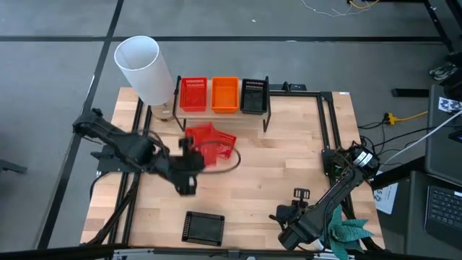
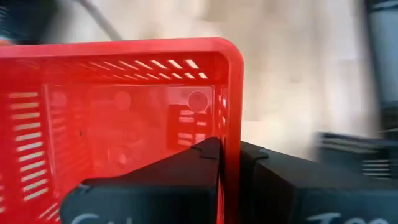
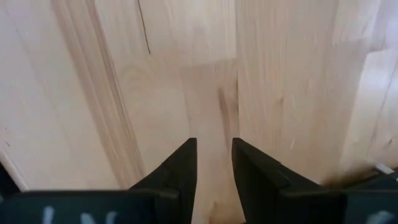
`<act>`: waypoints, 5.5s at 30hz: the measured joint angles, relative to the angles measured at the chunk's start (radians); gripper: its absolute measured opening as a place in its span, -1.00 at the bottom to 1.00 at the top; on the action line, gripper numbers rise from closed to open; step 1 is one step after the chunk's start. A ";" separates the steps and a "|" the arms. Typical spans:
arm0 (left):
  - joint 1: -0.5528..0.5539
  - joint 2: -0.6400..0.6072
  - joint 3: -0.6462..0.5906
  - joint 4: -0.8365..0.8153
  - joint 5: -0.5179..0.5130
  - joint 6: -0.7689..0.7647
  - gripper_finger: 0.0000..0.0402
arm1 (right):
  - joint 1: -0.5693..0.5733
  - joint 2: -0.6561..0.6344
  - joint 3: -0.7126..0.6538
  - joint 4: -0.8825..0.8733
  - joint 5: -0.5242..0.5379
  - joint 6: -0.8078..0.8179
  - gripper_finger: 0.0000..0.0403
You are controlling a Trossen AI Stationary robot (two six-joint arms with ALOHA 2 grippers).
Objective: Stack baskets on shelf by color
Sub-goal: Stack the bottom red bin on the red bin on the shelf, then stack the red bin on the red bin on the shelf
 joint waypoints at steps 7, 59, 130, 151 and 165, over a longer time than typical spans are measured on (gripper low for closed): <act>0.209 -0.009 0.171 -0.304 -0.097 0.267 -1.00 | -0.001 0.000 0.000 0.019 0.003 0.000 -0.50; 1.033 0.056 0.026 -0.181 0.389 0.793 -0.66 | -0.002 0.000 0.000 0.115 0.004 0.022 -0.50; 0.225 0.231 -0.449 0.387 0.223 0.180 -0.58 | 0.010 0.000 -0.008 0.265 0.132 0.018 -0.50; 0.170 0.197 -0.449 0.405 0.242 0.168 -0.58 | 0.010 0.000 -0.008 0.285 0.134 0.019 -0.50; 0.171 0.281 -0.449 0.462 0.258 0.145 -0.59 | 0.018 0.000 -0.008 0.296 0.135 0.021 -0.50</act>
